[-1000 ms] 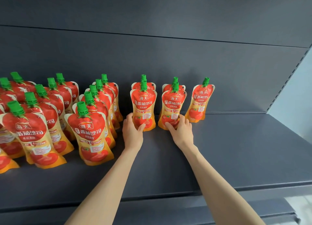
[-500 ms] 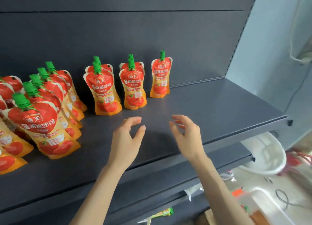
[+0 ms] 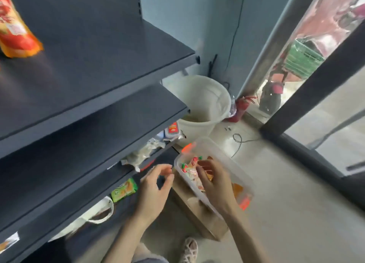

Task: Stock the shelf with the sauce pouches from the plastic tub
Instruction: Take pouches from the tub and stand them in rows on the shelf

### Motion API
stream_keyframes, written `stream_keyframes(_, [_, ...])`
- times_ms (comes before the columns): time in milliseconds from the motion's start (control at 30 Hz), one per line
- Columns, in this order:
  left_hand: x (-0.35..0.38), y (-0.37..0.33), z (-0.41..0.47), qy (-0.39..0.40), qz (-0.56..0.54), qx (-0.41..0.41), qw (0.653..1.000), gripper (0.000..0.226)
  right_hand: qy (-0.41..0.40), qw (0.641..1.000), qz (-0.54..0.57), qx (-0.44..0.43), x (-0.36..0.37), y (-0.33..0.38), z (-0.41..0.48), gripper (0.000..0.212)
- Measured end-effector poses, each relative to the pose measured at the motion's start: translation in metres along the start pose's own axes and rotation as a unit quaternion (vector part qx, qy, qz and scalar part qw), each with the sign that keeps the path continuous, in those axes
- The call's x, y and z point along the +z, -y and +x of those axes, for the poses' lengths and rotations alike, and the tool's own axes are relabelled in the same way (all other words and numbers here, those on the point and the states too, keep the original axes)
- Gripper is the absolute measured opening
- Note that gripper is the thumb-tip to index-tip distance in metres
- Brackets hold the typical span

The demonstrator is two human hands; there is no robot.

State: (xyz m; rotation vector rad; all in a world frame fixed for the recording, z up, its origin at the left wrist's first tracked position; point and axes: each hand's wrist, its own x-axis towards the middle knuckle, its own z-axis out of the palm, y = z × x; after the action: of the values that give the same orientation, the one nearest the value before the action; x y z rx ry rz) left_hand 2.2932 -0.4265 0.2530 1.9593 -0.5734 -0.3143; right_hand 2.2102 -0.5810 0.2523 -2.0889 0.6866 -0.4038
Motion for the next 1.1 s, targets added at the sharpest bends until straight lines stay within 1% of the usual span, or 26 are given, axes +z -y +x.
stream_keyframes(100, [0.051, 0.007, 0.000, 0.053, 0.002, -0.029, 0.998, 0.021, -0.009, 0.999, -0.012, 0.048, -0.026, -0.047, -0.012, 0.007])
stream_keyframes(200, [0.094, 0.018, 0.007, 0.100, 0.011, -0.057, 0.993, 0.017, -0.012, 0.994, -0.027, 0.105, -0.037, -0.089, -0.014, 0.011])
stream_keyframes(333, [0.142, 0.037, 0.025, 0.175, 0.035, -0.110, 0.978, 0.016, -0.019, 0.983, 0.002, 0.183, -0.042, -0.142, -0.005, 0.014])
stream_keyframes(400, [0.165, 0.051, 0.038, 0.197, 0.045, -0.133, 0.970, 0.016, -0.024, 0.977, 0.006, 0.211, -0.040, -0.166, 0.003, 0.013])
stream_keyframes(533, [0.214, 0.092, 0.069, 0.218, 0.060, -0.179, 0.958, 0.014, -0.019, 0.965, 0.017, 0.263, -0.021, -0.219, 0.030, 0.006])
stream_keyframes(667, [0.262, 0.148, 0.102, 0.247, 0.079, -0.236, 0.936, 0.014, -0.026, 0.943, 0.041, 0.329, 0.010, -0.278, 0.058, 0.010])
stream_keyframes(767, [0.297, 0.197, 0.125, 0.273, 0.101, -0.252, 0.923, 0.012, -0.031, 0.926, 0.044, 0.373, 0.041, -0.325, 0.076, 0.011])
stream_keyframes(867, [0.331, 0.246, 0.147, 0.305, 0.139, -0.245, 0.910, 0.013, -0.026, 0.909, 0.045, 0.413, 0.072, -0.373, 0.092, 0.006])
stream_keyframes(900, [0.344, 0.264, 0.153, 0.320, 0.152, -0.239, 0.904, 0.018, -0.023, 0.902, 0.042, 0.428, 0.084, -0.390, 0.095, 0.010])
stream_keyframes(1000, [0.370, 0.300, 0.169, 0.362, 0.201, -0.210, 0.886, 0.032, -0.017, 0.890, 0.020, 0.455, 0.104, -0.427, 0.102, 0.031])
stream_keyframes(1100, [0.395, 0.329, 0.178, 0.422, 0.256, -0.165, 0.854, 0.043, 0.005, 0.880, 0.004, 0.475, 0.119, -0.459, 0.103, 0.055])
